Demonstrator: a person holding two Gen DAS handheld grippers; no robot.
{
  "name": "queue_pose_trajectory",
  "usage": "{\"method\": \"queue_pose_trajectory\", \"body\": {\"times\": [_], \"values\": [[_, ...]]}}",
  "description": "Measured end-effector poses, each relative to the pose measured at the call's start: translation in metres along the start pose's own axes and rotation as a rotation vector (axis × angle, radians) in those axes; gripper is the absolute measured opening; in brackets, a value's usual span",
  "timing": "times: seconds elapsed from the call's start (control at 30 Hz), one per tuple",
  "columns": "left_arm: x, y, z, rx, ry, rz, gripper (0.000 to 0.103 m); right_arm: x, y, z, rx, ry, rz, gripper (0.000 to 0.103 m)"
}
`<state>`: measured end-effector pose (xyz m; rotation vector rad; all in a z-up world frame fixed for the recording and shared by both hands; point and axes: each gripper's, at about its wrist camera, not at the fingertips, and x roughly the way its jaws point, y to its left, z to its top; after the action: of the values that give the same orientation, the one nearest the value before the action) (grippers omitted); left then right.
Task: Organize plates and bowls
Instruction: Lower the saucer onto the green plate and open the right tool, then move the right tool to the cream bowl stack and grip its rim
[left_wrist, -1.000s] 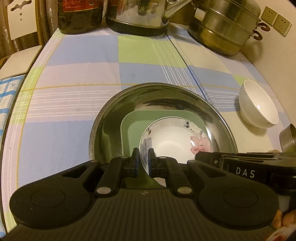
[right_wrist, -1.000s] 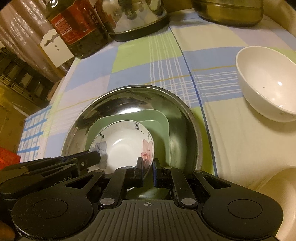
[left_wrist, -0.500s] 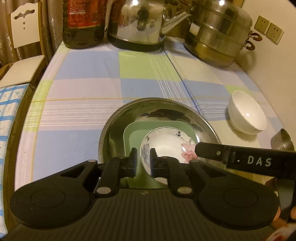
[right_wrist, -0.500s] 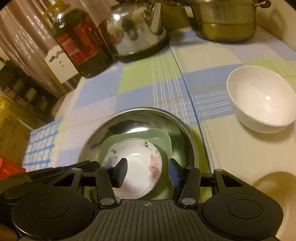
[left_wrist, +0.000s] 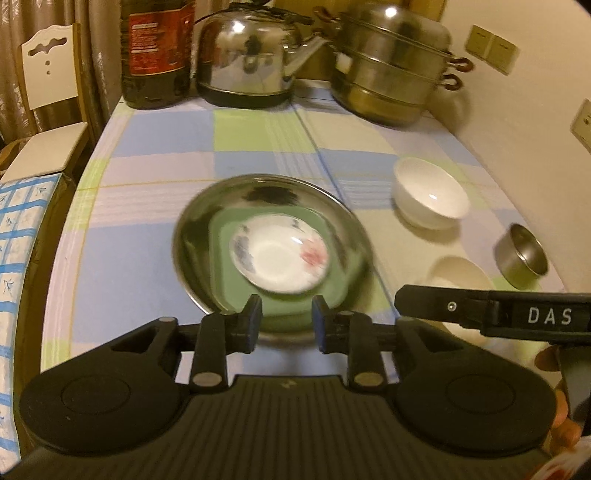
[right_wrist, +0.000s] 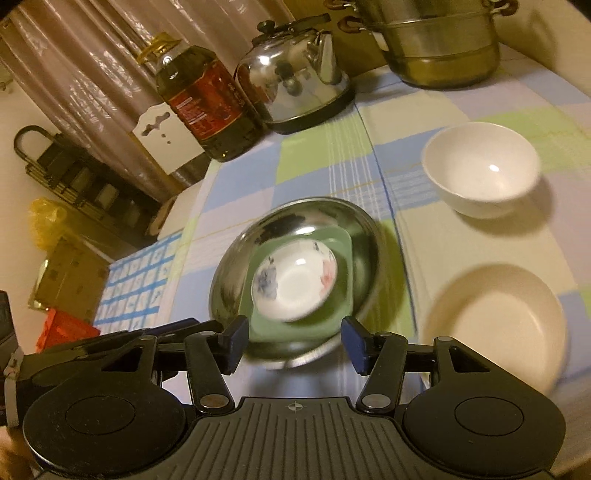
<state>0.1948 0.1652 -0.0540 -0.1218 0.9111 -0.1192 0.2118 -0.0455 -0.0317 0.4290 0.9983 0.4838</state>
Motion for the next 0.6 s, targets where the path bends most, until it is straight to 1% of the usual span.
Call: {"method": "queue_pose_trajectory", "body": {"times": [0.23, 0.6], "values": [[-0.023, -0.045, -0.027, 0.017, 0.005, -0.028, 0.028, -0.049, -0.026, -0.028, 0.023, -0.001, -0.013, 0.057], [-0.052, -0.105, -0.062, 0.026, -0.027, -0.029, 0.029, -0.111, -0.064, -0.055, 0.033, -0.028, -0.070, 0.058]]}}
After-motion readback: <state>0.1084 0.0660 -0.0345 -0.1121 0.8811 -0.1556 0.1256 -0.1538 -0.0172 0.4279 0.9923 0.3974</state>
